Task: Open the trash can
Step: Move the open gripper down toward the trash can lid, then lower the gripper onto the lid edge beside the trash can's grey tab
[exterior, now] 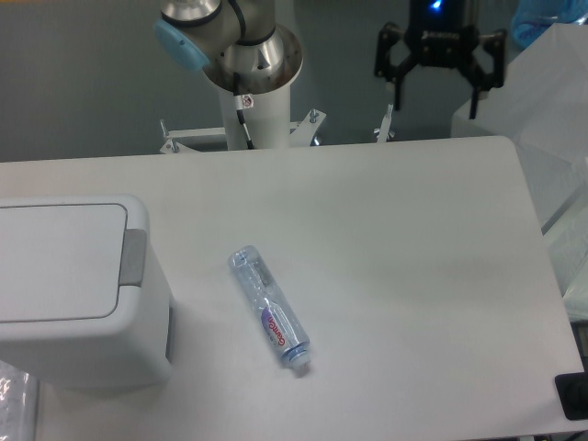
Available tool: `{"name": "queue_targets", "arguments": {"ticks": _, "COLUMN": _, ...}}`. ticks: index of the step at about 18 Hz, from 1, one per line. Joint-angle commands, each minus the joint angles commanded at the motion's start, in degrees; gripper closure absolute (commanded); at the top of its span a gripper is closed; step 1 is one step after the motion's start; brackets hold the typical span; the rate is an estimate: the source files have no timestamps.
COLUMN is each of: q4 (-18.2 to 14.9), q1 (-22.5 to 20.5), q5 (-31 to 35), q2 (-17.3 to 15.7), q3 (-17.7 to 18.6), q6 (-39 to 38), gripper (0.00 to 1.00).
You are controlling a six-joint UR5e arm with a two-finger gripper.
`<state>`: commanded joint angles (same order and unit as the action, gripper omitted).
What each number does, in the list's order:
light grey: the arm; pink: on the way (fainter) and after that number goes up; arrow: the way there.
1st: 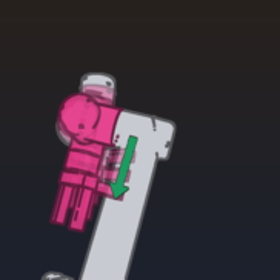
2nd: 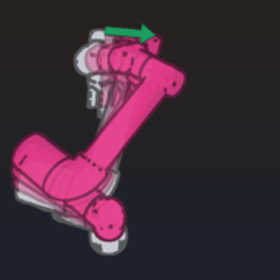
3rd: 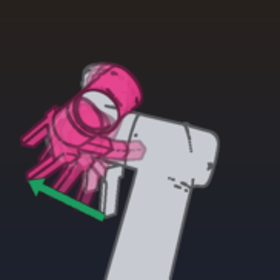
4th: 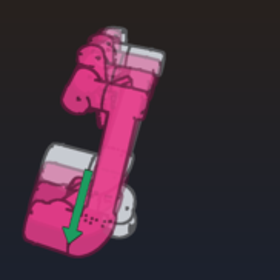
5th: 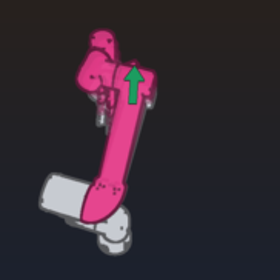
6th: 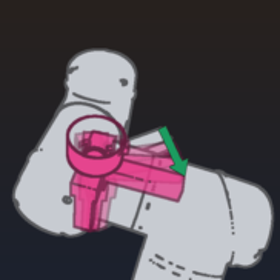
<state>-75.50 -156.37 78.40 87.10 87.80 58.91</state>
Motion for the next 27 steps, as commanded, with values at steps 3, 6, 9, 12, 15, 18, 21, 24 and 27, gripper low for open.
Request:
{"name": "queue_targets", "arguments": {"ticks": 3, "q4": 2.36, "q1": 4.39, "q5": 0.0, "q2": 0.79, "q3": 0.18, "q6": -8.79, "gripper": 0.0}}
{"name": "queue_targets", "arguments": {"ticks": 6, "q4": 2.99, "q1": 9.4, "q5": 0.09, "q2": 1.49, "q3": 0.7, "q6": -19.06, "gripper": 0.0}}
{"name": "queue_targets", "arguments": {"ticks": 9, "q4": 2.99, "q1": 13.54, "q5": 0.0, "q2": 2.98, "q3": 0.62, "q6": -26.02, "gripper": 0.0}}
{"name": "queue_targets", "arguments": {"ticks": 12, "q4": 7.1, "q1": 17.49, "q5": -0.26, "q2": 4.65, "q3": 0.62, "q6": -32.26, "gripper": 0.0}}
{"name": "queue_targets", "arguments": {"ticks": 15, "q4": 14.22, "q1": 19.61, "q5": -1.23, "q2": 7.55, "q3": 0.35, "q6": -43.49, "gripper": 0.0}}
{"name": "queue_targets", "arguments": {"ticks": 18, "q4": 19.58, "q1": 21.28, "q5": -3.07, "q2": 9.49, "q3": -0.35, "q6": -52.29, "gripper": 0.0}}
{"name": "queue_targets", "arguments": {"ticks": 21, "q4": 20.92, "q1": 21.72, "q5": -5.27, "q2": 10.55, "q3": -0.18, "q6": -56.1, "gripper": 0.0}}
{"name": "queue_targets", "arguments": {"ticks": 24, "q4": 20.92, "q1": 23.39, "q5": -6.06, "q2": 10.81, "q3": 0.79, "q6": -56.36, "gripper": 0.0}}
{"name": "queue_targets", "arguments": {"ticks": 27, "q4": 20.92, "q1": 24.18, "q5": -6.33, "q2": 10.81, "q3": 1.23, "q6": -57.15, "gripper": 0.0}}
